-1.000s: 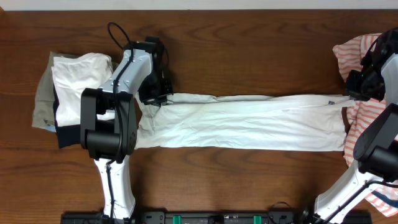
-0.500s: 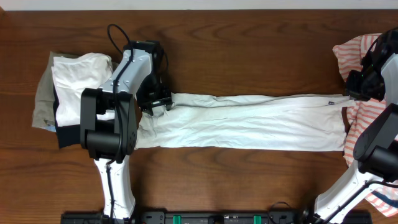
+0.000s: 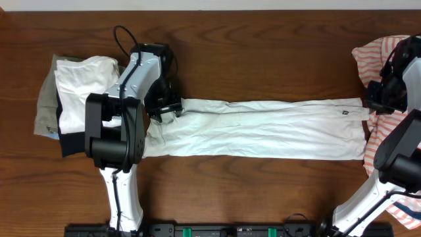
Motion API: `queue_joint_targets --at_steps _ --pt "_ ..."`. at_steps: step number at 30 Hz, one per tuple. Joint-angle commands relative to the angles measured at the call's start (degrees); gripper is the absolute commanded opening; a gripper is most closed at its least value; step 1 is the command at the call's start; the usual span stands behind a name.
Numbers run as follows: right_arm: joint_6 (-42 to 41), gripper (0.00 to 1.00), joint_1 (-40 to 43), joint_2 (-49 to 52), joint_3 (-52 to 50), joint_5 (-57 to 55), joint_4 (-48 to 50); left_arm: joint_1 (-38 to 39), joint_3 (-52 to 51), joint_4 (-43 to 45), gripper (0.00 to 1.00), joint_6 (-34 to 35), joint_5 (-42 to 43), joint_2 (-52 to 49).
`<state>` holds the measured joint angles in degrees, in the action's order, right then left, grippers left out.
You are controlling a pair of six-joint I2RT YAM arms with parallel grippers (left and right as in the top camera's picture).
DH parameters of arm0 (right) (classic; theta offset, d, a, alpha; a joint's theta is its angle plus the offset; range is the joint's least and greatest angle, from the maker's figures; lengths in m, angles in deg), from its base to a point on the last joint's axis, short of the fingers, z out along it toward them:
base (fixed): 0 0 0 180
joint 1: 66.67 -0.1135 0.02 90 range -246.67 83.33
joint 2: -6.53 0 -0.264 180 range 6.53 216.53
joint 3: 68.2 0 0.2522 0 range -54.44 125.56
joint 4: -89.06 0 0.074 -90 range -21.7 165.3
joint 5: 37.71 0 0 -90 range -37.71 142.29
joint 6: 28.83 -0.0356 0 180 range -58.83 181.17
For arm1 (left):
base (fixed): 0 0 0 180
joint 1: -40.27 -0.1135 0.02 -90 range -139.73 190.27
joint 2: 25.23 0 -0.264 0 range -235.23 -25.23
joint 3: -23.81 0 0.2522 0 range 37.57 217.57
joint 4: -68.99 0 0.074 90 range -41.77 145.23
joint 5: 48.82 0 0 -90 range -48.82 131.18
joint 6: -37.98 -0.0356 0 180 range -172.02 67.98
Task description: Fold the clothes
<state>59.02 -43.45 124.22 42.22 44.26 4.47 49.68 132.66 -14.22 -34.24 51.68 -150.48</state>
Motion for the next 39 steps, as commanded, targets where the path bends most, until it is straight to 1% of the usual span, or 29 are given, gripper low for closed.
queue_joint_targets --at_steps 1,3,6,10,12,13,15,17,21,26,31,36,39 --pt "0.5 0.15 0.5 -1.5 -0.9 -2.5 0.5 -0.3 0.0 -0.6 0.54 -0.1 -0.7 0.6" --pt "0.5 0.15 0.5 -1.5 -0.9 -1.9 1.4 -0.3 0.6 -0.5 0.53 -1.8 -0.7 0.6" --pt "0.6 0.1 0.4 -1.5 -0.9 2.6 2.5 -0.3 3.2 -0.5 0.53 -5.1 -0.8 1.0" --pt "3.6 0.09 0.3 -1.5 -0.9 13.7 4.0 -0.3 7.8 0.9 0.53 -5.2 -5.1 3.4" --pt "5.3 0.09 0.3 -1.5 -0.9 18.5 4.3 -0.3 9.7 2.7 0.53 -5.2 -5.7 5.3" --pt "5.2 0.09 0.3 -1.5 -0.9 19.1 4.4 -0.3 10.1 3.6 0.53 -5.1 -5.6 6.1" --pt "5.2 0.11 0.3 -1.5 -0.9 18.9 4.5 -0.2 10.2 5.8 0.54 -5.0 -5.2 8.0" --pt "5.2 0.16 0.4 -1.3 -1.0 18.6 4.4 0.3 10.2 6.8 0.54 -4.9 -4.4 9.3" --pt "5.2 0.24 0.4 -1.3 -3.1 16.1 5.0 1.5 10.1 6.0 0.54 -4.8 -2.1 9.5" --pt "4.3 0.24 0.4 -1.3 -8.8 11.1 10.9 4.0 9.4 5.5 0.54 -4.9 -2.1 9.5" --pt "4.3 0.24 0.4 -1.3 -12.4 10.6 16.2 5.9 9.4 5.5 0.54 -4.9 -2.2 9.5" --pt "4.3 0.33 0.4 -1.3 -12.6 10.6 18.1 6.2 9.4 5.5 0.54 -4.9 -2.2 9.5" --pt "4.3 0.35 0.4 -1.3 -12.6 11.1 18.6 6.2 9.4 5.5 0.54 -4.9 -2.2 9.5"
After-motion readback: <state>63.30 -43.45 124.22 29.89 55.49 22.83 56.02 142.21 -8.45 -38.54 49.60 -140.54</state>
